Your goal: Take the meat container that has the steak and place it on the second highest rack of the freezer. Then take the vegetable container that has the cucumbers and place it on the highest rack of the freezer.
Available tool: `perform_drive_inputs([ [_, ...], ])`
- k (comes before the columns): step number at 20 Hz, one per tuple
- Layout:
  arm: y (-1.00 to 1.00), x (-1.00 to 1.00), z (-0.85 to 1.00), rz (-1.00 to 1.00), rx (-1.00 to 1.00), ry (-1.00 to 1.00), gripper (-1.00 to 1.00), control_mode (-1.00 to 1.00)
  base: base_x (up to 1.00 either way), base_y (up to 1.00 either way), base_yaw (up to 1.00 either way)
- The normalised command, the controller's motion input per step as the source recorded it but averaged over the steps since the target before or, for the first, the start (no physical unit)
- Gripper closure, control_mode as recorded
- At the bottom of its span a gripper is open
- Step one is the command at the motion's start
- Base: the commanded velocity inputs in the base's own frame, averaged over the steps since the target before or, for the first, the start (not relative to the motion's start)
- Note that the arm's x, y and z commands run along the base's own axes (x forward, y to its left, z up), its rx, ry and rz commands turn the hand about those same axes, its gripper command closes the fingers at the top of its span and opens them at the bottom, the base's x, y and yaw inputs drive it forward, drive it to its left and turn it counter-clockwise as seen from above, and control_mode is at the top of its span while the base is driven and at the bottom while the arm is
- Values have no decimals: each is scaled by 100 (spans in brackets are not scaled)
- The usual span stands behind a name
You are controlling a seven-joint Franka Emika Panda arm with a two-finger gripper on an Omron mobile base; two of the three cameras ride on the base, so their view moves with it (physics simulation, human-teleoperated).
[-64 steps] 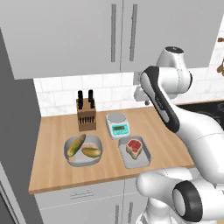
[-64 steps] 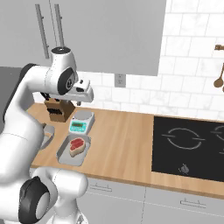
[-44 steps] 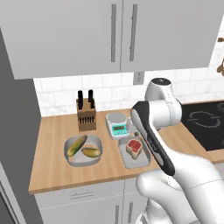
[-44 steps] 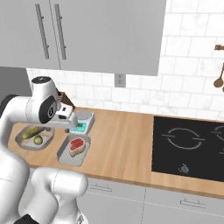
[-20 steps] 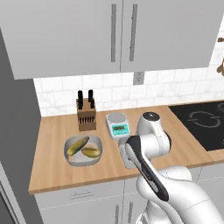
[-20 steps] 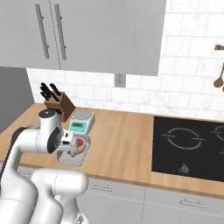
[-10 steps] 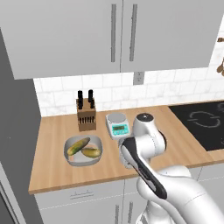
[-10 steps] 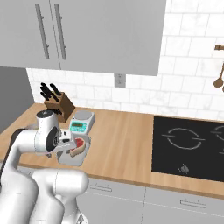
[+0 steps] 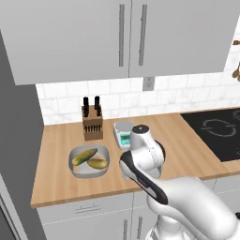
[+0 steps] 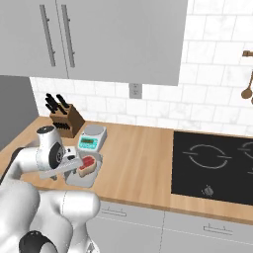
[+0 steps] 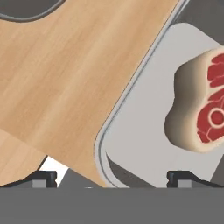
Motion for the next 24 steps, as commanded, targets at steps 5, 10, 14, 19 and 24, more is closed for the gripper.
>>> perform_drive_inputs([
  [5,0,-2,-37,0,0,-4,-100,-100,0,0,0],
  [10,0,0,-39,0,1,-9,-100,-100,0,0,0],
  [14,0,0,-46,0,6,-9,-100,-100,0,0,0],
  [19,-2,0,-29,0,9,-2,-100,-100,0,0,0],
  [24,0,0,-38,0,3,-5,-100,-100,0,0,0],
])
